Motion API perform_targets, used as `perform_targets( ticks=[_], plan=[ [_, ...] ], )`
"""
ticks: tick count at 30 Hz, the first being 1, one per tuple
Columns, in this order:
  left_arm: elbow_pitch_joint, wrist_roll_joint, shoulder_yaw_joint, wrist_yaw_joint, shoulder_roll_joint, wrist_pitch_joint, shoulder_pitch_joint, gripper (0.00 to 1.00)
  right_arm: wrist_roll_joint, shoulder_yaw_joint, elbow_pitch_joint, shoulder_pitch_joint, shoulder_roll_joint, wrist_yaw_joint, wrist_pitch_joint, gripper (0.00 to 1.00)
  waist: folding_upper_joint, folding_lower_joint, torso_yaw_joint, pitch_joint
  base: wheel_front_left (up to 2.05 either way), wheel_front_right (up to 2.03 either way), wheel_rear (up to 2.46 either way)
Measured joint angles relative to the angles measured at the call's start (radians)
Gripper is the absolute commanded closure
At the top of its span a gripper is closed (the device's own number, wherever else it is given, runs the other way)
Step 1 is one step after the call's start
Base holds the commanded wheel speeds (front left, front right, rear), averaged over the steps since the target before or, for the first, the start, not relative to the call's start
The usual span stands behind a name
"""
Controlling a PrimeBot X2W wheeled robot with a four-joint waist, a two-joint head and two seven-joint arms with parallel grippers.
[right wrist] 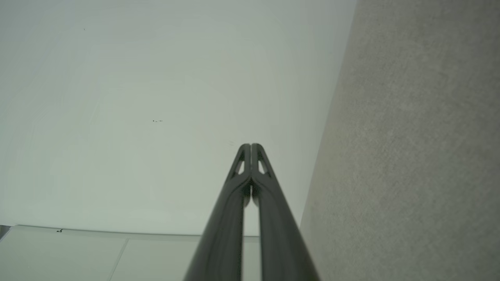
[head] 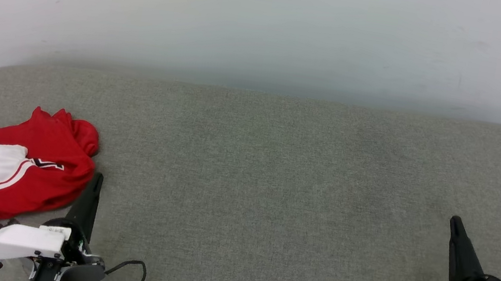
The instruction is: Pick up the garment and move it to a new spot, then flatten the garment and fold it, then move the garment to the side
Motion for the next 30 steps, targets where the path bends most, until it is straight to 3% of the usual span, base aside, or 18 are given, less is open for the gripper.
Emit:
perform_targets(
  ticks=[1, 14, 19, 24, 30],
  plan=[
    [0.002, 0.000, 0.000, 0.000, 0.000, 0.000, 0.001, 0.00, 0.000, 0.000, 0.001, 0.001, 0.000, 0.000, 0.000, 0.00, 0.0000, 0.0000, 0.000, 0.000, 0.00, 0.00, 0.00],
    [0.005, 0.013, -0.049, 0.001, -0.002, -0.050, 0.020, 0.00, -0.019, 0.016, -0.006, 0.030, 0.001, 0.000, -0.040, 0.00, 0.0000, 0.0000, 0.001, 0.000, 0.00, 0.00, 0.00],
    [-0.019, 0.090, -0.065, 0.001, -0.001, -0.074, 0.018, 0.00, -0.069, 0.037, -0.027, 0.029, -0.011, 0.000, -0.068, 0.00, 0.0000, 0.0000, 0.003, 0.000, 0.00, 0.00, 0.00],
    [-0.048, 0.205, -0.071, 0.001, -0.001, -0.096, 0.017, 0.00, -0.203, 0.057, -0.046, 0.029, -0.039, 0.000, -0.095, 0.00, 0.0000, 0.0000, 0.004, -0.001, 0.00, 0.00, 0.00],
    [-0.100, 0.375, -0.075, 0.001, -0.002, -0.119, 0.014, 0.00, -0.454, 0.062, -0.077, 0.027, -0.048, 0.000, -0.118, 0.00, 0.0000, 0.0000, 0.005, -0.002, 0.00, 0.00, 0.00]
  ],
)
